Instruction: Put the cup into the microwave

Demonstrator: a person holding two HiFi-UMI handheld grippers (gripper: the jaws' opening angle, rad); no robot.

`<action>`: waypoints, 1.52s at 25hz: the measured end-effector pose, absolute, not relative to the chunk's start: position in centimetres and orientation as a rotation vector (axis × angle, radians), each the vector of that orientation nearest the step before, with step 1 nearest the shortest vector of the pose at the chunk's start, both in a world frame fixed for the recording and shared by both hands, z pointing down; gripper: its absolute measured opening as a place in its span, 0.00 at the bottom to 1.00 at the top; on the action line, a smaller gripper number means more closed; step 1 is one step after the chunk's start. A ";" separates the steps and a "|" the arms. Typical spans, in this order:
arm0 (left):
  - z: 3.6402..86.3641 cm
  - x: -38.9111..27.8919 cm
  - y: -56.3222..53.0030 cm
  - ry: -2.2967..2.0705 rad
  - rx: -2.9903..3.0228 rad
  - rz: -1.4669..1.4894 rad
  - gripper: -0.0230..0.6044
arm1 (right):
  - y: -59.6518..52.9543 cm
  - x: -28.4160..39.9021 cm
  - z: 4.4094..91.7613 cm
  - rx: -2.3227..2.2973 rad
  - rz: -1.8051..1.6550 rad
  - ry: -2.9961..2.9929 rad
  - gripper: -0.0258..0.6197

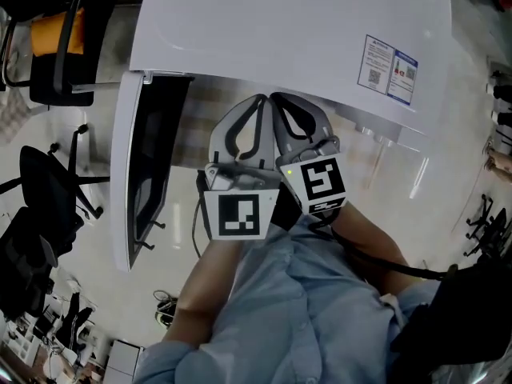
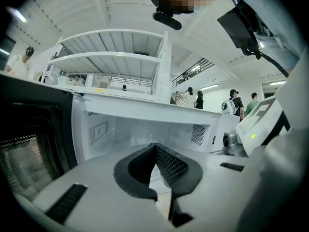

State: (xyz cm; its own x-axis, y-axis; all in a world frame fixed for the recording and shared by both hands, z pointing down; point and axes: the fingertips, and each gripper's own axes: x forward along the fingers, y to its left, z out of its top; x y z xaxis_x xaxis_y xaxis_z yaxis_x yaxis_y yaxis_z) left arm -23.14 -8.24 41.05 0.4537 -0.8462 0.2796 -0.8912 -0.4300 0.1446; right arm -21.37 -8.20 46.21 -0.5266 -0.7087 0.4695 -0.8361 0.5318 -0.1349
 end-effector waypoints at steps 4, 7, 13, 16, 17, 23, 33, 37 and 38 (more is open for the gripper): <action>38.3 -23.8 -6.5 -1.572 2.402 0.201 0.05 | -6.4 -21.7 43.6 1.228 0.489 -2.465 0.04; 36.4 -24.4 -5.7 -1.621 2.397 0.185 0.05 | -5.6 -22.0 41.5 1.207 0.471 -2.504 0.04; 32.5 -25.5 -5.0 -1.670 2.436 0.187 0.05 | -5.0 -23.0 37.3 1.182 0.427 -2.575 0.04; 31.4 -26.2 -5.0 -1.698 2.438 0.179 0.05 | -5.3 -23.6 35.6 1.175 0.368 -2.615 0.04; 31.1 -26.4 -5.0 -1.711 2.434 0.172 0.05 | -5.3 -23.8 35.1 1.170 0.346 -2.628 0.04; 29.0 -27.5 -4.1 -1.784 2.419 0.124 0.05 | -4.7 -24.1 33.1 1.153 0.305 -2.671 0.04; 27.5 -28.8 -3.1 -1.868 2.409 0.106 0.05 | -4.5 -25.0 31.4 1.137 0.237 -2.716 0.04; 27.4 -29.3 -2.6 -1.886 2.395 0.107 0.05 | -4.2 -25.3 31.2 1.132 0.226 -2.724 0.04; 27.4 -29.4 -2.6 -1.889 2.391 0.105 0.05 | -4.2 -25.3 31.2 1.133 0.224 -2.726 0.04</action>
State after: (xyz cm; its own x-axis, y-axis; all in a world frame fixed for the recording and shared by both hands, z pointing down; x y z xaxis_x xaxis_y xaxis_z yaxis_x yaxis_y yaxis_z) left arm -29.38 -2.57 27.41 0.2315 -0.9665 0.1110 -0.9728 -0.2297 0.0295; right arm -25.32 -4.16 31.16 -0.6931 -0.6853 0.2237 -0.7126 0.6981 -0.0691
